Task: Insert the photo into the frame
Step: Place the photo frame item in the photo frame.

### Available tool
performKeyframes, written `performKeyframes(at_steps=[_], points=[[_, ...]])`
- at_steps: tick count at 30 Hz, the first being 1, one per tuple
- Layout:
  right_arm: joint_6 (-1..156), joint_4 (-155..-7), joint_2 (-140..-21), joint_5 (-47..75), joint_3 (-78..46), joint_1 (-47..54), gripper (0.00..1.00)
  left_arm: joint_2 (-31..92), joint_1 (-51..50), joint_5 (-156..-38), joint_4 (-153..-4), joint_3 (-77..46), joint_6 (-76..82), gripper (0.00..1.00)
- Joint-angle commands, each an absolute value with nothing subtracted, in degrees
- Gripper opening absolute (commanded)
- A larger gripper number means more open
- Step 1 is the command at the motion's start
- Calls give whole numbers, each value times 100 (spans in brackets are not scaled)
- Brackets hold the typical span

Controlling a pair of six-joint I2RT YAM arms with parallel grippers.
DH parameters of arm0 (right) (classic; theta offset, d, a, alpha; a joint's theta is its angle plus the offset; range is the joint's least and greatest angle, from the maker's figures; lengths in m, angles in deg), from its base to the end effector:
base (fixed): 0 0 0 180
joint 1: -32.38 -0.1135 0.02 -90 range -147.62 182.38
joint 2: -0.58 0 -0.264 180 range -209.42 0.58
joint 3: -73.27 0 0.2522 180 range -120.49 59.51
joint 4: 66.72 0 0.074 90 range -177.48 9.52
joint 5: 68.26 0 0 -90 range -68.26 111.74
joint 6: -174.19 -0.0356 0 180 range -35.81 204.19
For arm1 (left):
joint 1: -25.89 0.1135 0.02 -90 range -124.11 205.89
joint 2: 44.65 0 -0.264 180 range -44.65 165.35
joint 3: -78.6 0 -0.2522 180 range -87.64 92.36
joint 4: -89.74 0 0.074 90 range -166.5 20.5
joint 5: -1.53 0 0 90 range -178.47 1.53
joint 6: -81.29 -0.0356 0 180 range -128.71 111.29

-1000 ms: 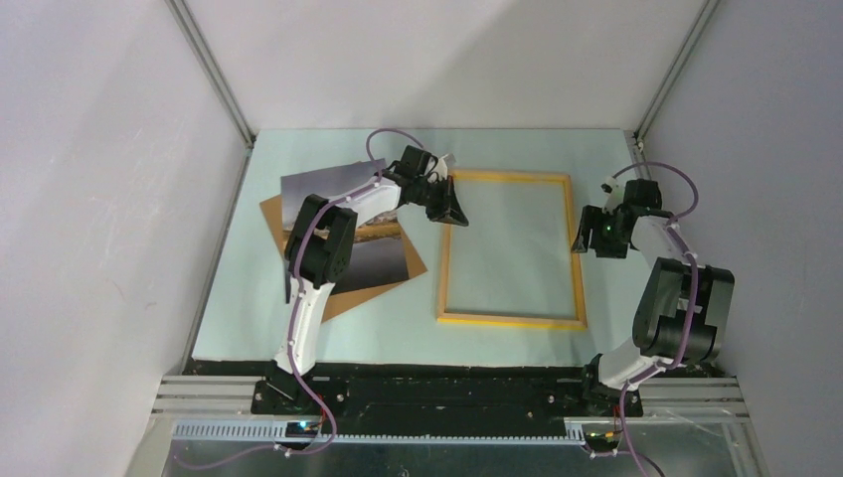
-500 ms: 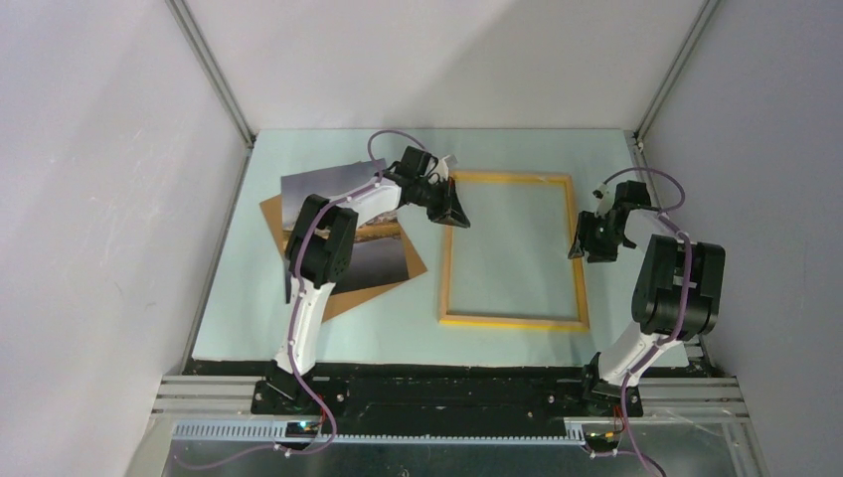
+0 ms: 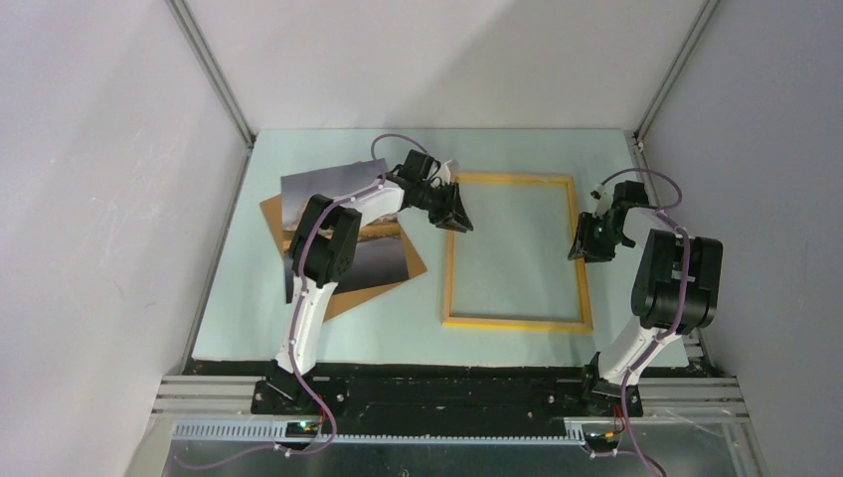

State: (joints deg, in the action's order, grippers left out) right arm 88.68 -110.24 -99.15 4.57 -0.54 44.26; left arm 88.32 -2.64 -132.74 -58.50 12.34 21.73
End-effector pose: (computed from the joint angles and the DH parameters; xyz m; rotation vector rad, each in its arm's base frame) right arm 0.3245 -0.0575 0.1623 0.1012 2.7253 0.3370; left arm 0.4280 -0.2610 0.1463 0.3299 2.5954 -1.3684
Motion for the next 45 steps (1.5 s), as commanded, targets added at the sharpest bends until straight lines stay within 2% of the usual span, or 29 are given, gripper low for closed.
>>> performKeyframes(at_steps=[1,4,8,24,36,45], points=[[8857,-11006,-10006,269,-241,4398,45,8808,-337,-13342,-5919,1464,2105,35],[8858,-11012,-10018,231,-239,4406,44,8794,-338,-13301,-5923,1439,2094,42],[8855,-11013,-10031,206,-242,4415,44,8782,-346,-13258,-5919,1379,2111,45],[8860,-11030,-10036,223,-248,4460,43,8453,-359,-13001,-5919,879,2284,46],[8867,-11054,-10048,223,-251,4468,43,8425,-425,-13040,-5926,747,2463,39],[8874,-11063,-10038,232,-251,4469,43,8311,-462,-13084,-5920,560,2564,22]])
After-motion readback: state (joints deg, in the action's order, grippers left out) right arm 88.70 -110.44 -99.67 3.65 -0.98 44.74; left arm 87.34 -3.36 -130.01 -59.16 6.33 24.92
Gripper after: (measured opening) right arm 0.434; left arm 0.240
